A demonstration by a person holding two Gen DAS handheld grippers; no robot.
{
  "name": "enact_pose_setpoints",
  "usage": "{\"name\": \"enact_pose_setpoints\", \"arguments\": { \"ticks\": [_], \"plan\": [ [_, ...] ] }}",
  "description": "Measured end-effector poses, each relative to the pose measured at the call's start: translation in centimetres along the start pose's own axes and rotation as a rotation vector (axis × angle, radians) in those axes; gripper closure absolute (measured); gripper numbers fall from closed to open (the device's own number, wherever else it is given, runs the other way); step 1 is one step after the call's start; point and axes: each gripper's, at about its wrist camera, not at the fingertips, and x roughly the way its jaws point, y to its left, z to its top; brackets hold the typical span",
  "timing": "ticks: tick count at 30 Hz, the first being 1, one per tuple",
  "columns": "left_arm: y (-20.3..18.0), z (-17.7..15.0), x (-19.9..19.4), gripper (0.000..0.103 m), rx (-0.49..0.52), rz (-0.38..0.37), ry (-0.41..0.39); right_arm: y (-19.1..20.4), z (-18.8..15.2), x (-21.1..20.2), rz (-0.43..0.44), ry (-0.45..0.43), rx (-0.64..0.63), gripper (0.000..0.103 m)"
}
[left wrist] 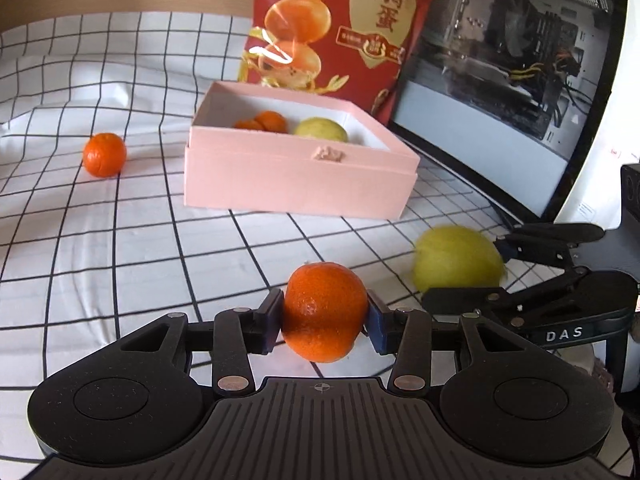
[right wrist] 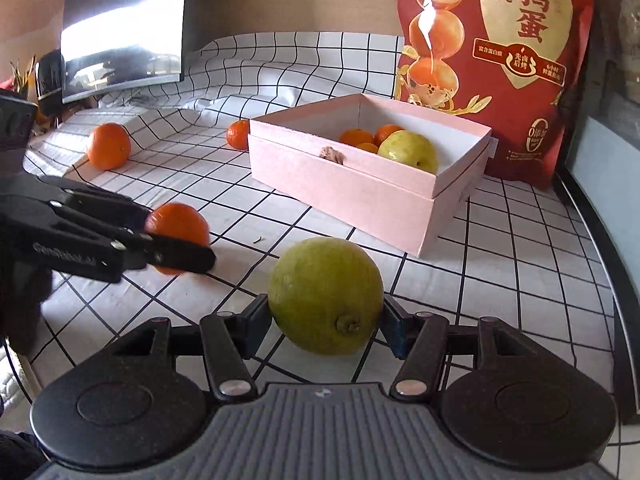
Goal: Organize fruits
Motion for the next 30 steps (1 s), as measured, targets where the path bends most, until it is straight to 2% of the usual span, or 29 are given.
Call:
{"name": "enact_pose_setpoints", "arguments": {
  "ticks": [3, 6, 11, 14, 18, 24, 25, 26, 30],
  "plan": [
    [0.8, 0.6, -0.5, 0.051, -0.035, -0.012, -0.017, -0.4, -0.1, -0.4, 0.012, -0.022, 0.024, 0.036],
    [2.1, 1.9, -2.1, 0.053, -0.077, -0.001, -0.087, -0.5, -0.2, -0.6, 0.022, -0.036, 0.032, 0.034],
    [5.6, 5.5, -3.4, 0.053, -0.122, 0.145, -0.196, 0.1, -0.3, -0.8, 0.016, -0.054, -0.005, 0.034],
    [8.3, 8.2, -1.4, 0.053, -0.132, 0.263, -0.187, 0.6, -0.4, -0.8, 0.010, -0.052, -0.027, 0.034],
    [10.2, 10.9, 2.4, 0.053, -0.078, 0.395, -0.154, 0.7, -0.6, -0.8, -0.007, -0.056, -0.028, 0.033],
    [11.1, 11.2, 6.9, 0.053, -0.002, 0.516, -0.078, 0.4, -0.6, -0.8, 0.001, -0.051, -0.006, 0.031],
    [11.3, 11.1, 7.2, 0.053, -0.002, 0.531, -0.075, 0.2, -0.6, -0.7, 0.005, -0.047, 0.000, 0.031],
    [11.7, 11.1, 7.4, 0.048, -0.012, 0.537, -0.072, 0.1, -0.5, -0.6, 0.011, -0.042, 0.009, 0.031],
    [12.6, 10.9, 7.4, 0.047, -0.046, 0.488, -0.101, -0.5, -0.4, -0.2, 0.031, -0.016, 0.043, 0.031]
  ]
}}
